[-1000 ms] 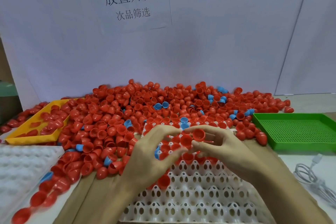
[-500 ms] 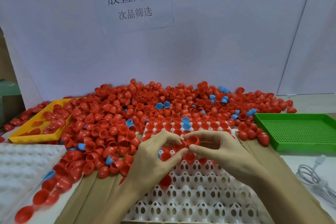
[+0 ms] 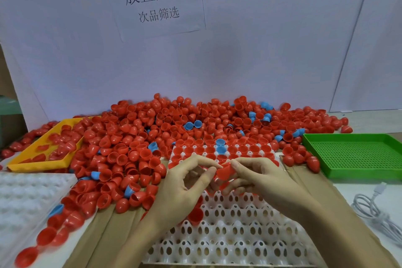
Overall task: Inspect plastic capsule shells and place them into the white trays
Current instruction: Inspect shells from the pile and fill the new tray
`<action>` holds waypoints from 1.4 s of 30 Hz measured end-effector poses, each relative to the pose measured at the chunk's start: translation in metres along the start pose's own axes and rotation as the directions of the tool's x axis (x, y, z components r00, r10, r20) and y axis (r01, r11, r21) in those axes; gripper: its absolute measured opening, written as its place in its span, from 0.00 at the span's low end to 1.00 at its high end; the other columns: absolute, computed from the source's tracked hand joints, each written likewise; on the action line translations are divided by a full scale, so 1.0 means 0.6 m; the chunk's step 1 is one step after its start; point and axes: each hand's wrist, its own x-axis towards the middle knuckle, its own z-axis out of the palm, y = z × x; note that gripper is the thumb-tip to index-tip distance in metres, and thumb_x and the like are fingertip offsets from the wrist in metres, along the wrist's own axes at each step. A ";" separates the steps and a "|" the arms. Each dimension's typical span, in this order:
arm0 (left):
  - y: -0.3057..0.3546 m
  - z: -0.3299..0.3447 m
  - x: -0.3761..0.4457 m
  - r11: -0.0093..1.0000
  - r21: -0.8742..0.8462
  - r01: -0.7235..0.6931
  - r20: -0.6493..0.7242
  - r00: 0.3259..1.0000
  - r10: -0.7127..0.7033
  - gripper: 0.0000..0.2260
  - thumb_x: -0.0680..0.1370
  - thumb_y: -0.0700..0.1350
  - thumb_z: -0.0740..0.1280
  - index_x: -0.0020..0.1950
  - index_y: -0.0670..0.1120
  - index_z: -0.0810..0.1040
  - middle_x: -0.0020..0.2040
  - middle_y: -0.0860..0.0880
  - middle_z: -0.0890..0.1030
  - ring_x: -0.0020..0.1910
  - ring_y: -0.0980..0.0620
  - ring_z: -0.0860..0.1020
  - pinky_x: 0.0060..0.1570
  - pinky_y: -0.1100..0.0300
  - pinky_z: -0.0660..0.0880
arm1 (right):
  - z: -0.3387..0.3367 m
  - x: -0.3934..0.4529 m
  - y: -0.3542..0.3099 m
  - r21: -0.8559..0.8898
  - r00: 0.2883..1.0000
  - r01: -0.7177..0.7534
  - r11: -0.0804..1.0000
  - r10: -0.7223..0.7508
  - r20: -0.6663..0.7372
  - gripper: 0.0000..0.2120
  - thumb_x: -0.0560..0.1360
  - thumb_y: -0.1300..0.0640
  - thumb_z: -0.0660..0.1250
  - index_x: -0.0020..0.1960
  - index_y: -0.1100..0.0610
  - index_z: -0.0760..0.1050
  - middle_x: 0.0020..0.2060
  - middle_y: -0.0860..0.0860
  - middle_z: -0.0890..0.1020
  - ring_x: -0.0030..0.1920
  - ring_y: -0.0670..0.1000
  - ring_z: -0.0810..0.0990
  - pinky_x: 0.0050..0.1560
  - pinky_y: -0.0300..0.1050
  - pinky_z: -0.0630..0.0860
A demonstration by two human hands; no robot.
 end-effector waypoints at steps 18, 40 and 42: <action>0.003 0.000 -0.002 0.994 0.113 0.002 0.058 0.998 -0.009 0.06 0.76 0.49 0.78 0.52 0.56 0.86 0.54 0.55 0.79 0.47 0.49 0.82 0.48 0.57 0.82 | 0.000 0.003 0.014 0.051 0.998 0.025 0.998 -0.028 0.058 0.16 0.83 0.53 0.70 0.70 0.48 0.80 0.61 0.60 0.83 0.61 0.58 0.85 0.63 0.56 0.82; -0.008 -0.032 -0.017 0.716 0.634 -0.294 0.352 0.933 0.072 0.06 0.78 0.60 0.66 0.49 0.60 0.78 0.52 0.63 0.68 0.49 0.60 0.70 0.50 0.64 0.70 | -0.016 0.005 0.003 0.184 0.990 -0.005 0.983 0.032 -0.140 0.16 0.82 0.53 0.67 0.68 0.56 0.80 0.55 0.60 0.87 0.53 0.58 0.87 0.49 0.44 0.83; -0.007 -0.035 -0.016 0.746 0.609 -0.269 0.330 0.941 0.070 0.07 0.79 0.62 0.66 0.49 0.61 0.78 0.52 0.63 0.70 0.50 0.60 0.72 0.51 0.65 0.71 | -0.016 0.005 0.002 0.193 0.989 -0.006 0.981 0.034 -0.141 0.16 0.81 0.52 0.68 0.67 0.55 0.80 0.55 0.60 0.87 0.52 0.58 0.87 0.48 0.43 0.83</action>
